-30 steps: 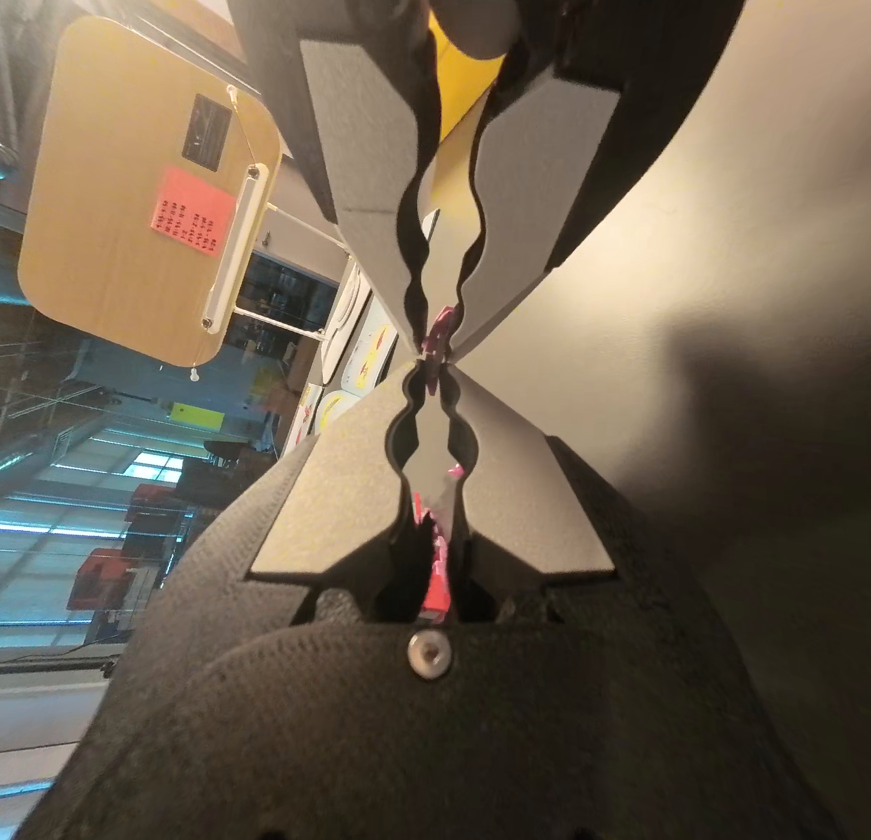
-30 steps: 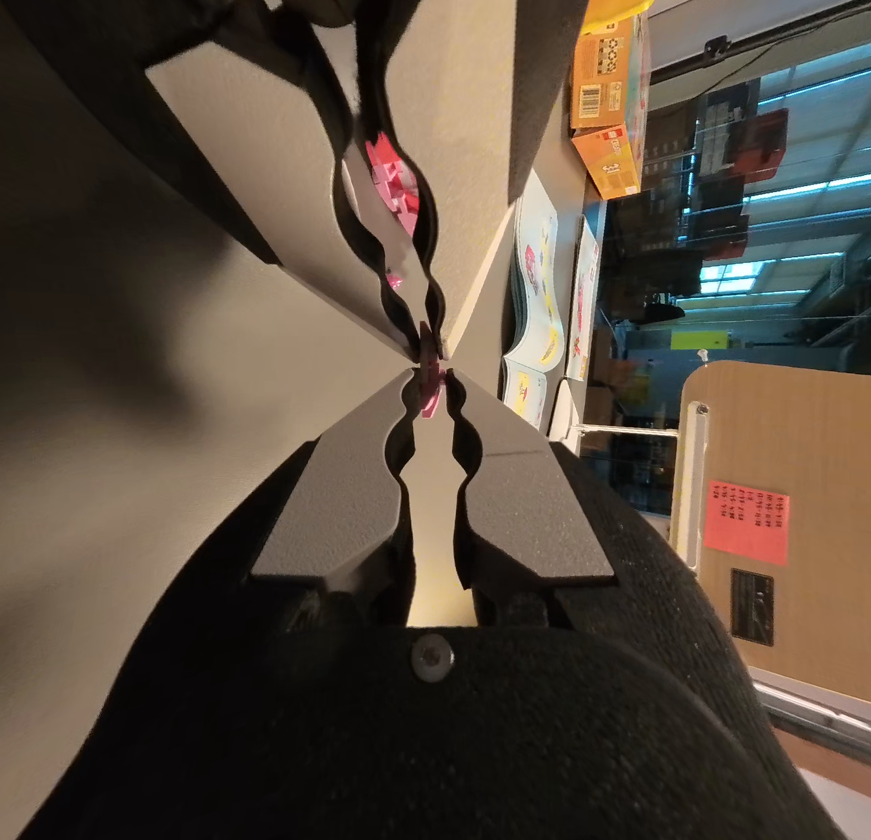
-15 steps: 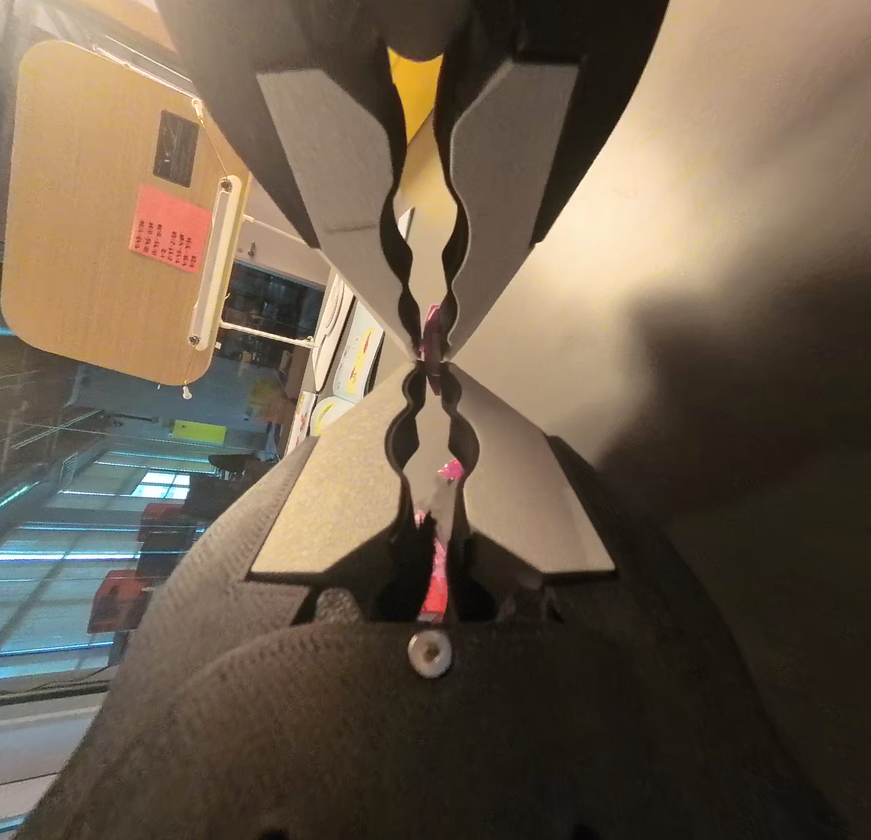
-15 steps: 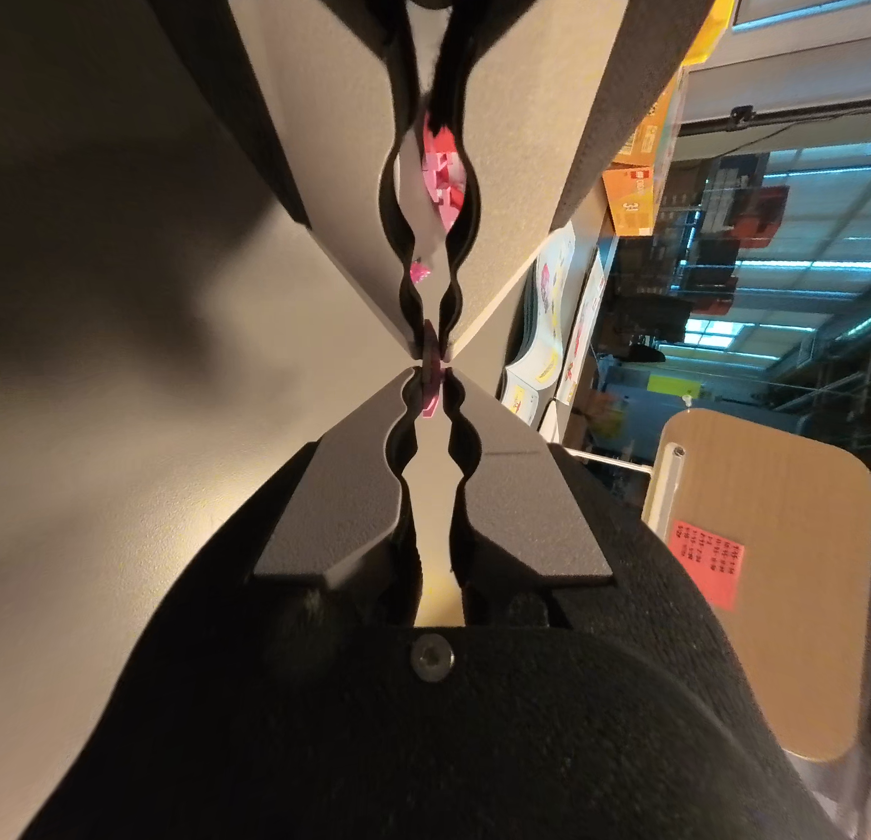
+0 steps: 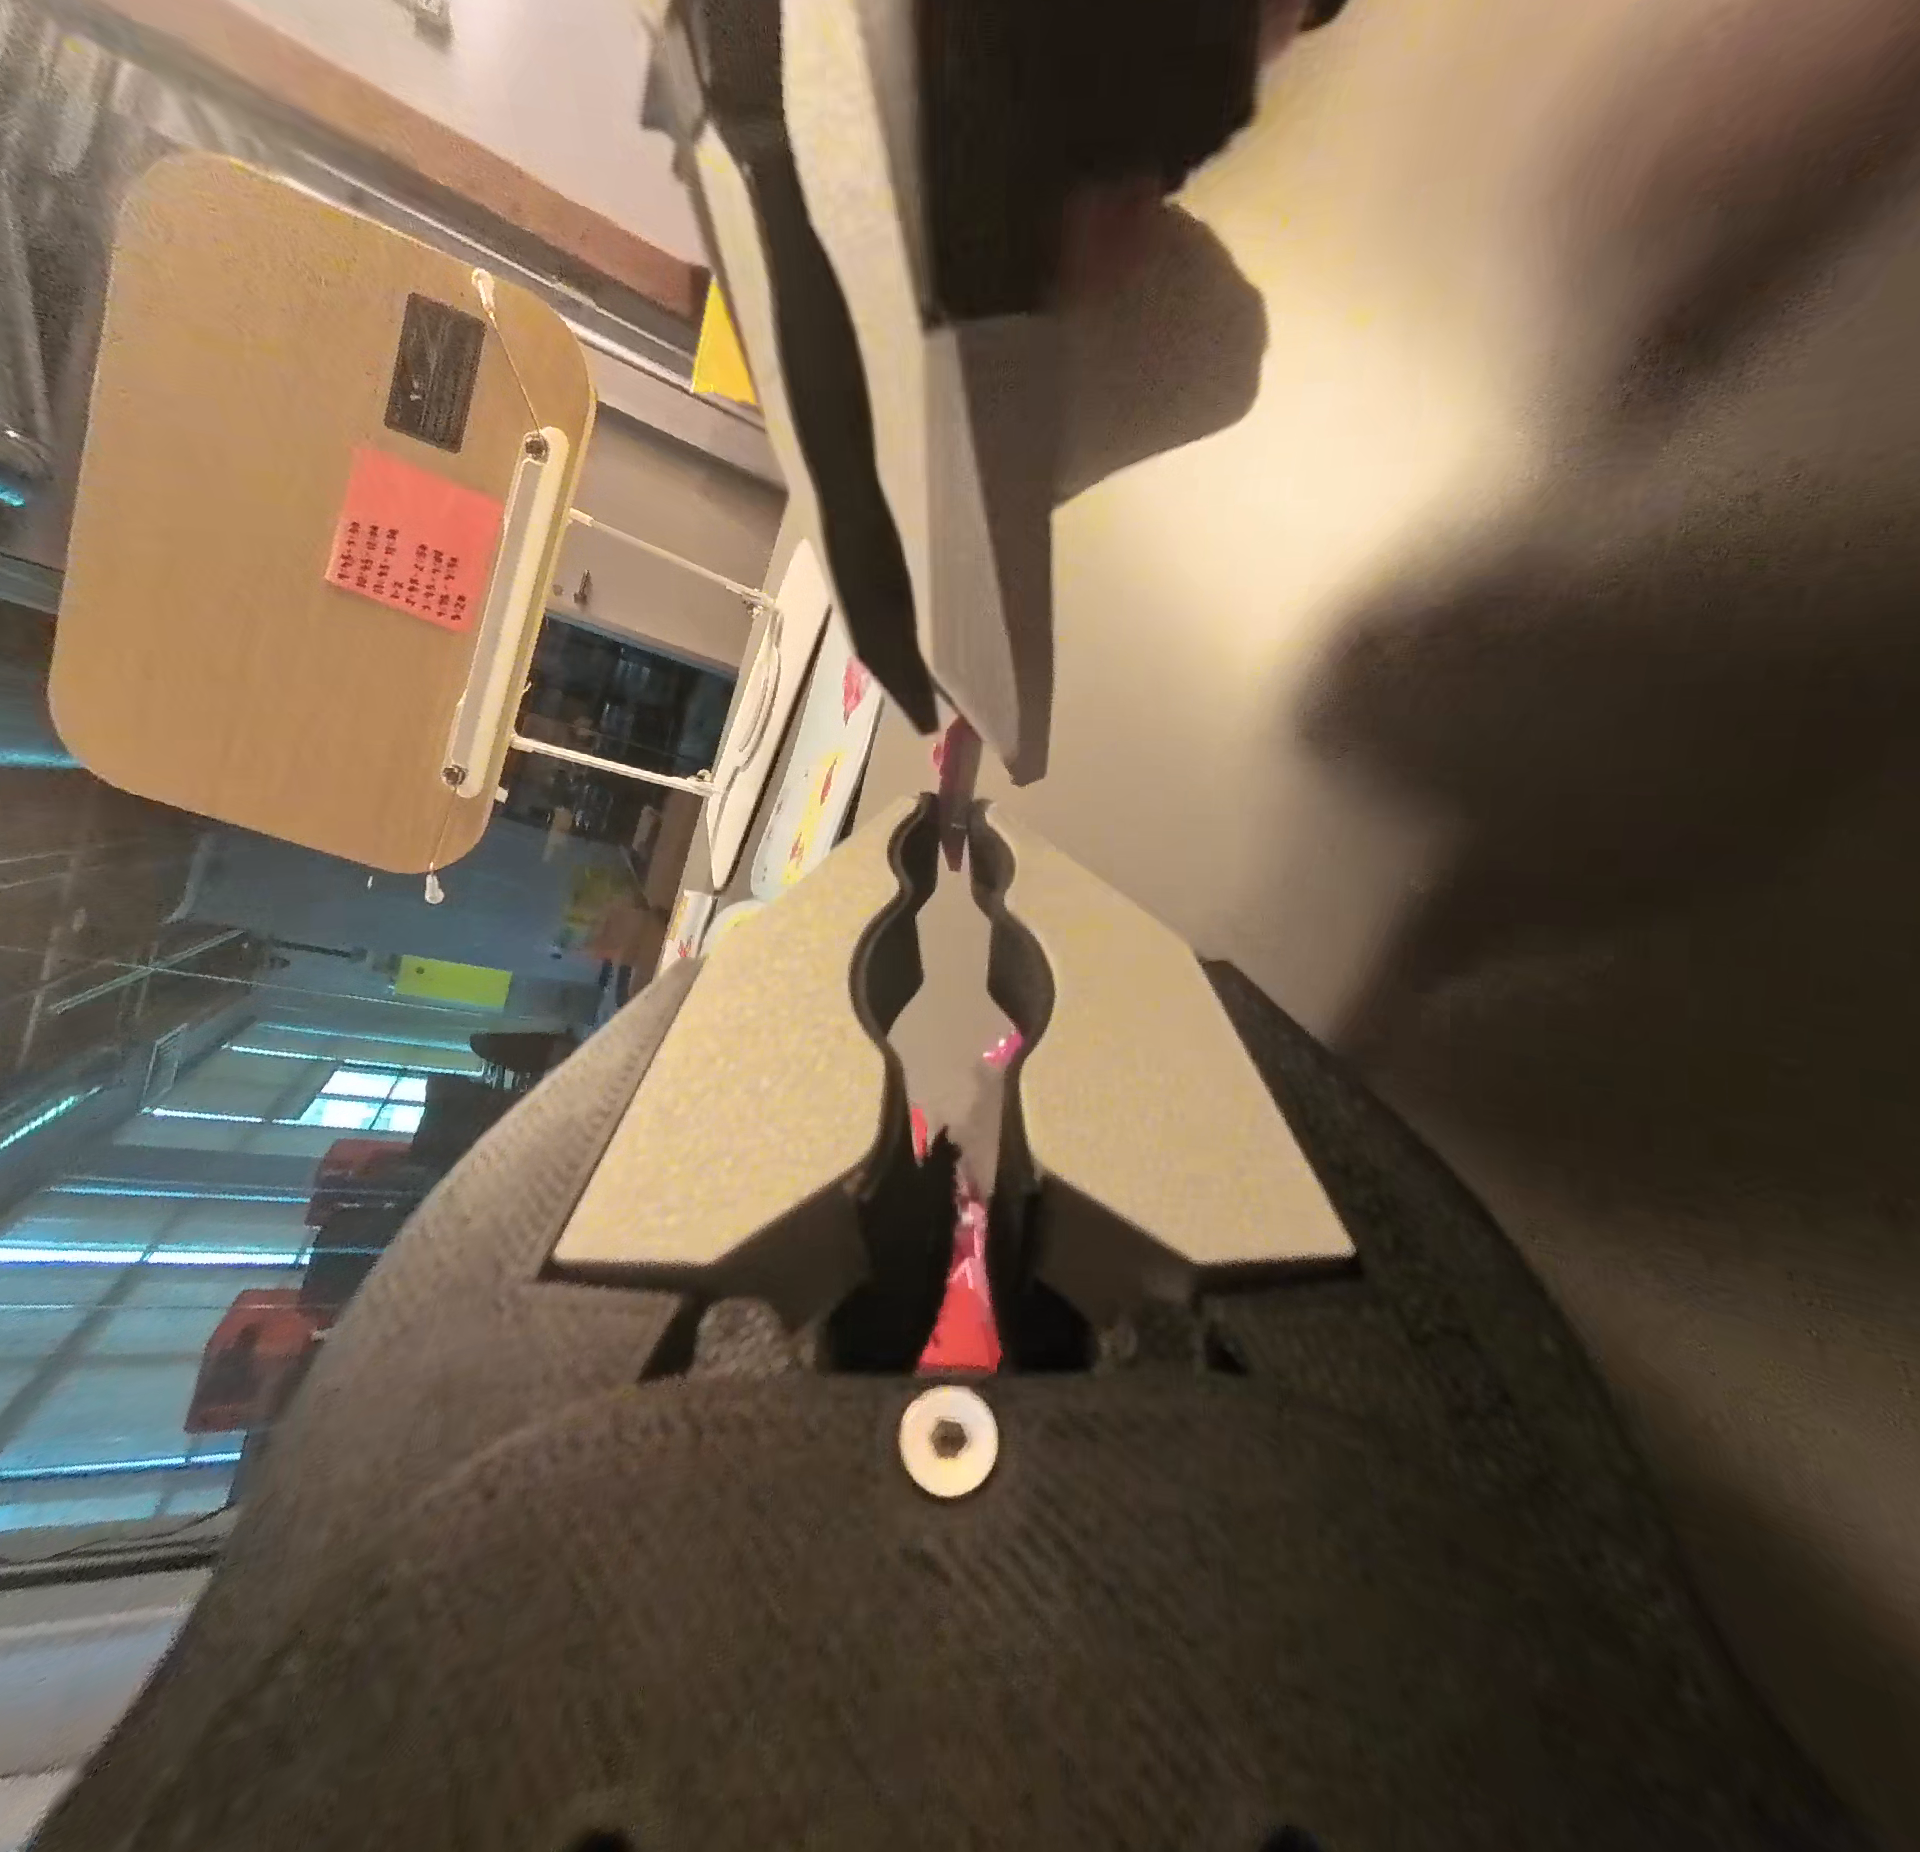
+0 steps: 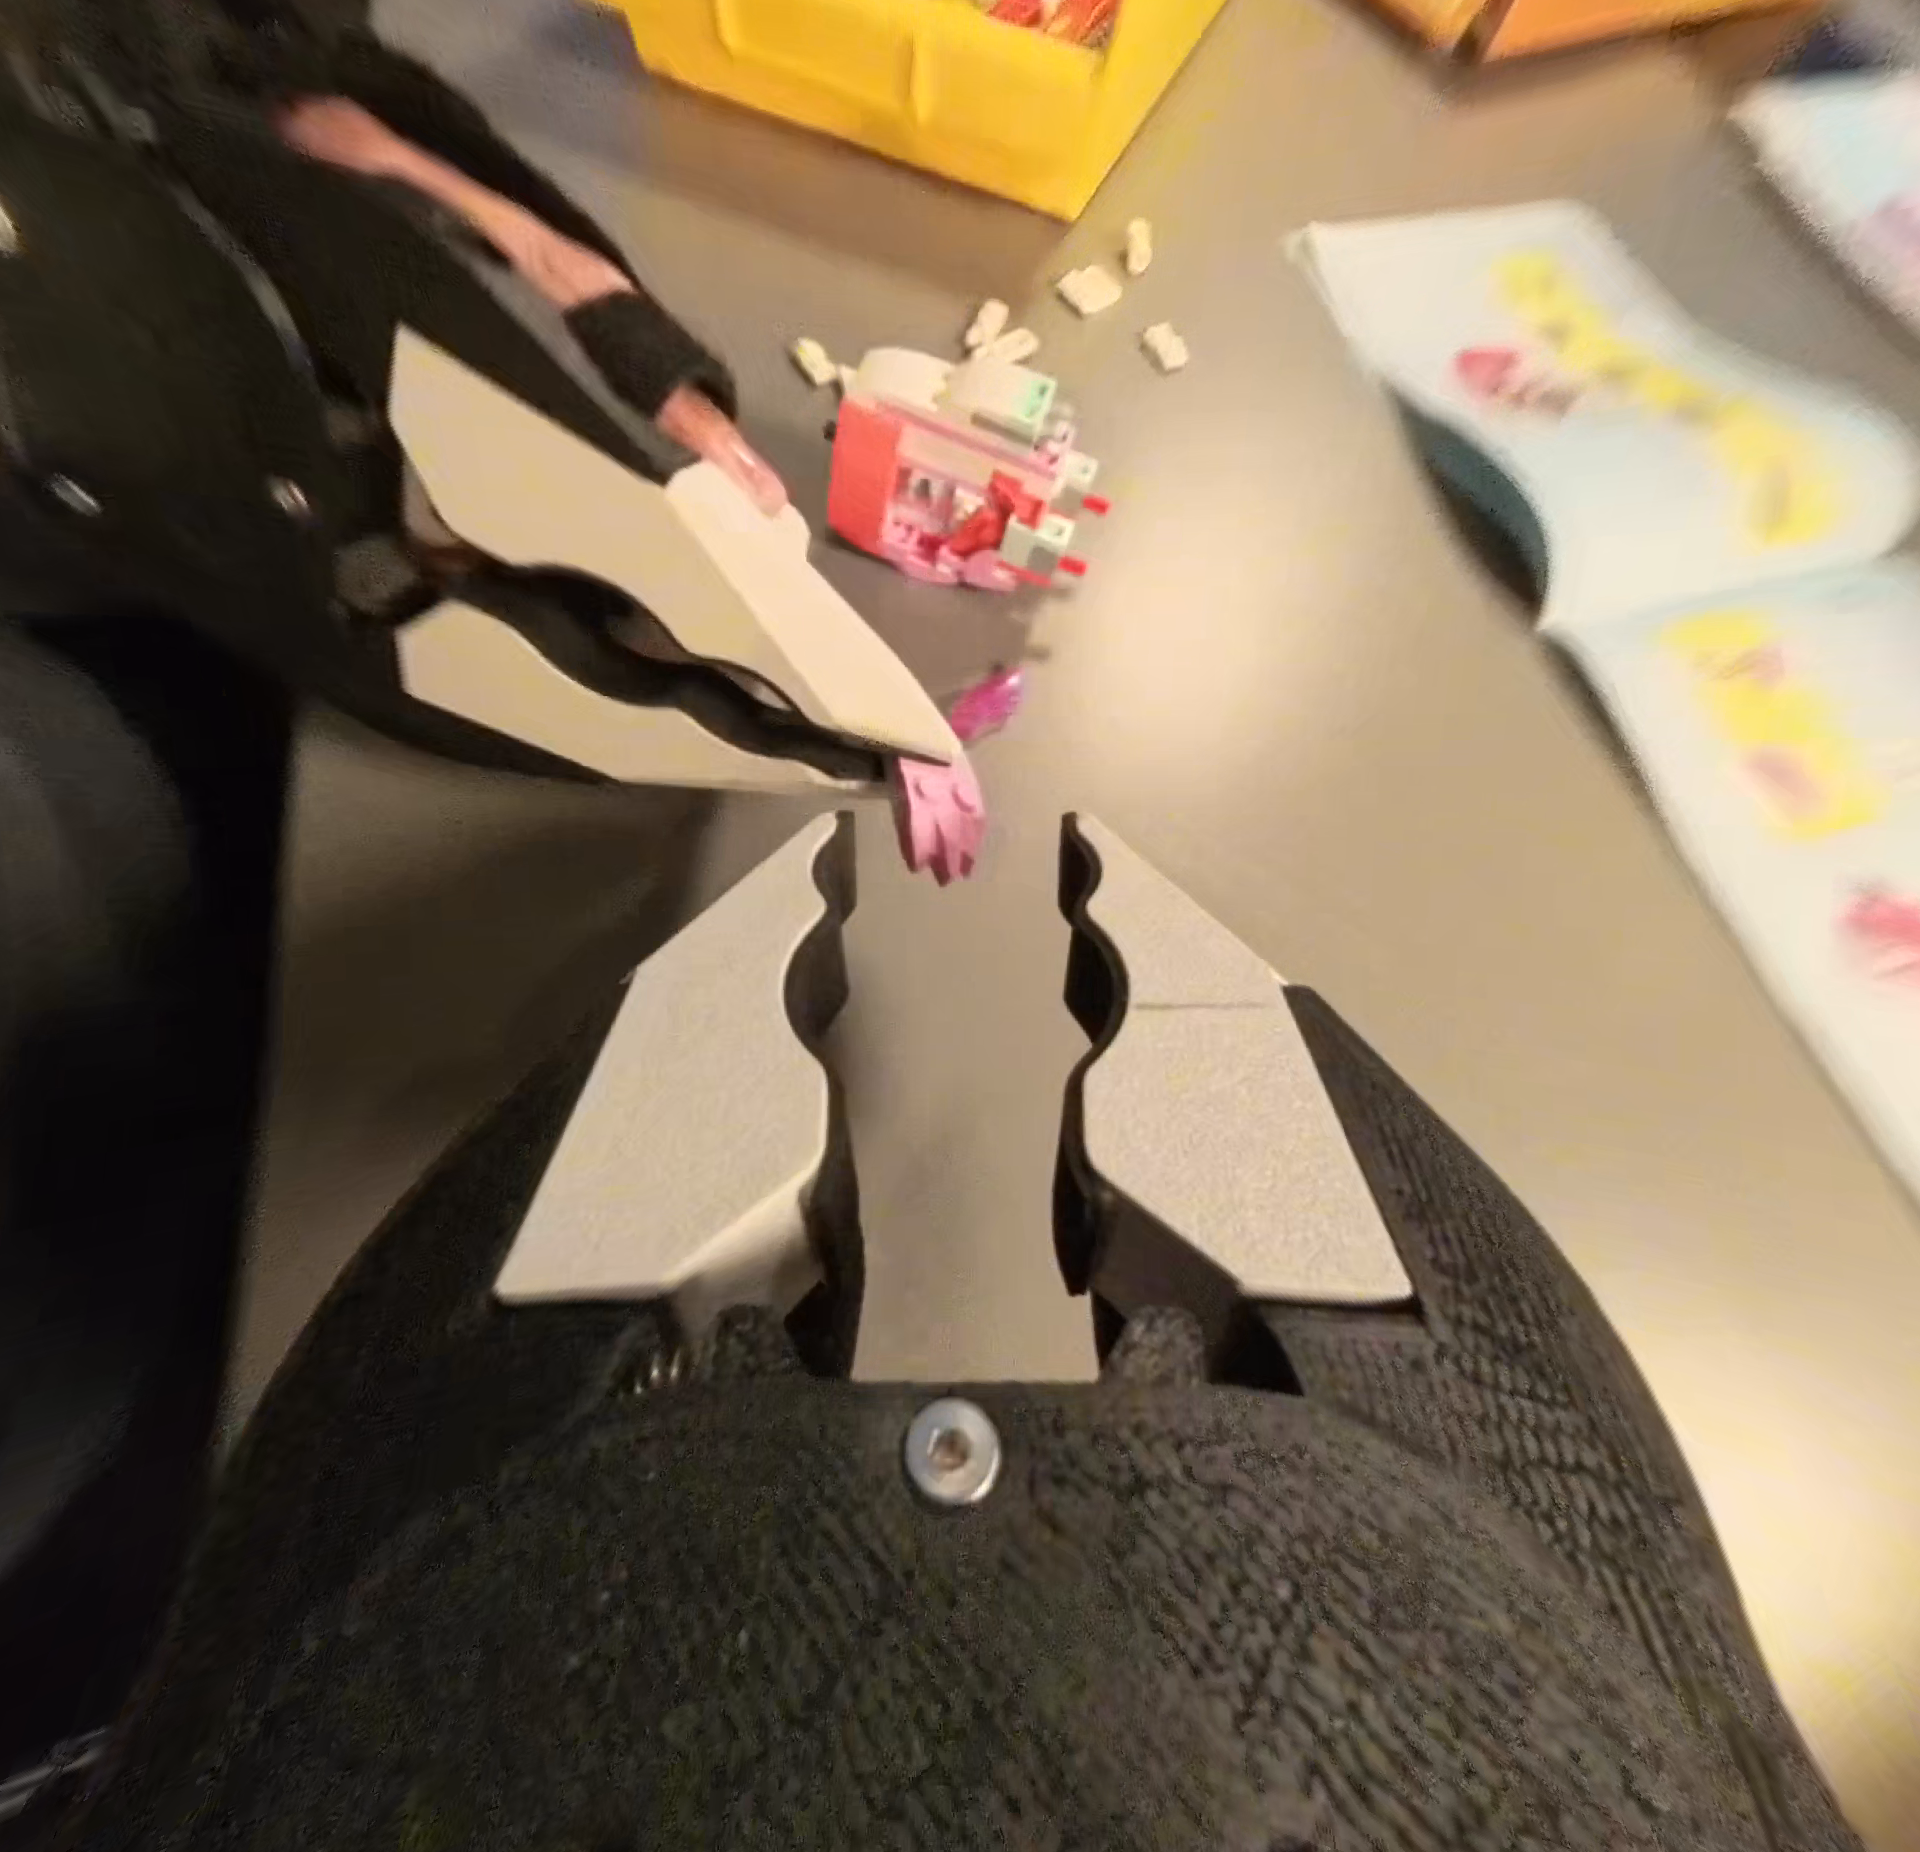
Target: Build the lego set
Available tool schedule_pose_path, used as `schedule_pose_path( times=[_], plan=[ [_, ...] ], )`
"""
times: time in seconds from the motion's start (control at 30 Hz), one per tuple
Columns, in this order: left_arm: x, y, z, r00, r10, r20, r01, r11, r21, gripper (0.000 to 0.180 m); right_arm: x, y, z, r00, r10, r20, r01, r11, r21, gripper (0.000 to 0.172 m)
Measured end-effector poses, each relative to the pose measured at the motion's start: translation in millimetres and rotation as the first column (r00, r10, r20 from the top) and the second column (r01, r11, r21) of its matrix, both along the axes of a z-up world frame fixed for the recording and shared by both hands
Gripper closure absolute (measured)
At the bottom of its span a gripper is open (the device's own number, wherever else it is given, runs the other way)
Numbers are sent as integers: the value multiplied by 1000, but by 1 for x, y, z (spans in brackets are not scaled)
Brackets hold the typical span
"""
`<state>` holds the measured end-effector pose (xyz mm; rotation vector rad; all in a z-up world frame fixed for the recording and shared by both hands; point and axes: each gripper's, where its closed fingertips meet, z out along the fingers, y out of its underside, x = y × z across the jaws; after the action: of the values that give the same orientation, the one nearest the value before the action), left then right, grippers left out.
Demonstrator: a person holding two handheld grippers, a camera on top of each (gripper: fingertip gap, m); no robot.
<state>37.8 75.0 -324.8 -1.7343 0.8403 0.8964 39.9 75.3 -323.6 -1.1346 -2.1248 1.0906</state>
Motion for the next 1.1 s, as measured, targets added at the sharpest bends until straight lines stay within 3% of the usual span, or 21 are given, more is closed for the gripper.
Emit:
schedule_pose_path(
  times=[0.1,0.17,0.33,0.47,0.63,0.8,1.0,1.1],
  plan=[
    [2,0,0,1000,-16,-7,16,1000,3,175,3,-7,1,993,24,114,8,963,-269,131],
    [4,0,1,999,-29,-14,30,999,11,175,3,-10,4,991,42,129,8,932,-363,134],
    [7,-1,-2,999,-45,25,46,999,-12,175,2,-11,1,989,52,141,10,915,-404,156],
    [8,0,-3,994,-31,108,33,999,-19,175,3,-10,1,988,56,142,5,918,-397,156],
    [-12,0,8,978,71,195,-83,995,58,148,-10,18,-7,996,-63,66,75,976,-205,156],
    [-16,-7,37,884,-32,466,-75,975,209,133,-26,58,-13,978,-166,-127,176,981,79,157],
    [-51,-28,73,767,-105,633,-209,892,400,128,-32,67,19,870,-139,-472,231,962,142,157],
    [-57,-35,81,740,-143,657,-229,865,446,122,-31,90,24,796,-216,-566,404,885,230,157]
  ],
)
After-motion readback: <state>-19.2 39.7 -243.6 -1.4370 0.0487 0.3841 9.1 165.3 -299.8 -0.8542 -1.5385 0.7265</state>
